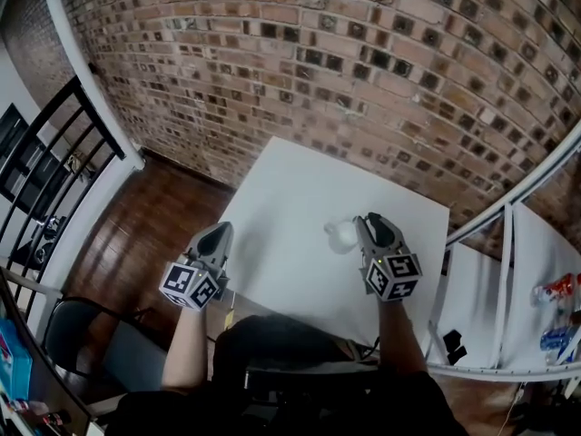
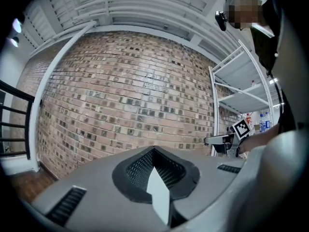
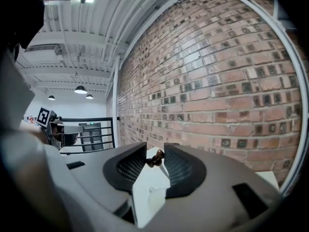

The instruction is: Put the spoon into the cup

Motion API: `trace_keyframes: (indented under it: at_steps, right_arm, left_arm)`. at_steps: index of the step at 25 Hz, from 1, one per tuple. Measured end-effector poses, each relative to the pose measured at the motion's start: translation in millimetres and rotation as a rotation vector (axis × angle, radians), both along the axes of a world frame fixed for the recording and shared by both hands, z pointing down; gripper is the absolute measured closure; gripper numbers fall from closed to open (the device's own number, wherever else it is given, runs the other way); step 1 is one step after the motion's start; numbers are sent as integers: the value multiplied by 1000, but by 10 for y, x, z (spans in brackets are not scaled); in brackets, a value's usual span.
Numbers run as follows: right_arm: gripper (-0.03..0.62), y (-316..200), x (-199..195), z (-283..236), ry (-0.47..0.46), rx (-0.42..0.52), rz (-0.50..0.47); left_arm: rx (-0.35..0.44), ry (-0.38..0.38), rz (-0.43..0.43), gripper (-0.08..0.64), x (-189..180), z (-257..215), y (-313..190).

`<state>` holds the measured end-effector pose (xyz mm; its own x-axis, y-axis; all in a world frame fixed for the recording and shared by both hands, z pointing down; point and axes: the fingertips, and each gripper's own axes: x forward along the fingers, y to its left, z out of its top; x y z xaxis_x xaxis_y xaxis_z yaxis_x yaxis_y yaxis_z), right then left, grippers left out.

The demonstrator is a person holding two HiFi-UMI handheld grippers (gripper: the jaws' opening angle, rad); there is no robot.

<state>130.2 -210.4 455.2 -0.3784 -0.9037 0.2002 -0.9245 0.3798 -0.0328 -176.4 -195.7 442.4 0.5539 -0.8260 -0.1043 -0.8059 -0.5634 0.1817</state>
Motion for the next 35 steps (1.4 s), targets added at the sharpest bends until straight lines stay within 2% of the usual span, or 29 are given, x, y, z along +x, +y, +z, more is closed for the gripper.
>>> trace_keyframes:
  at_steps: [5,12,26,35]
  right_arm:
    - [477,-10,-43,295,-2,-67,-20]
    - [477,-3,16,709,-61,-177,-23]
    - [477,11,75,1028,-66,-239,-15]
    - [477,107,214,1234,-102,-272,39]
  left_arm:
    - [-1,-7,-4,557,-32,9,-15]
    - [-1,-17,10,557,11,-4,-75]
    - [-35,-26,1,557,-21,109,-36]
    - [-54,-38,5,557,-37,159,-1]
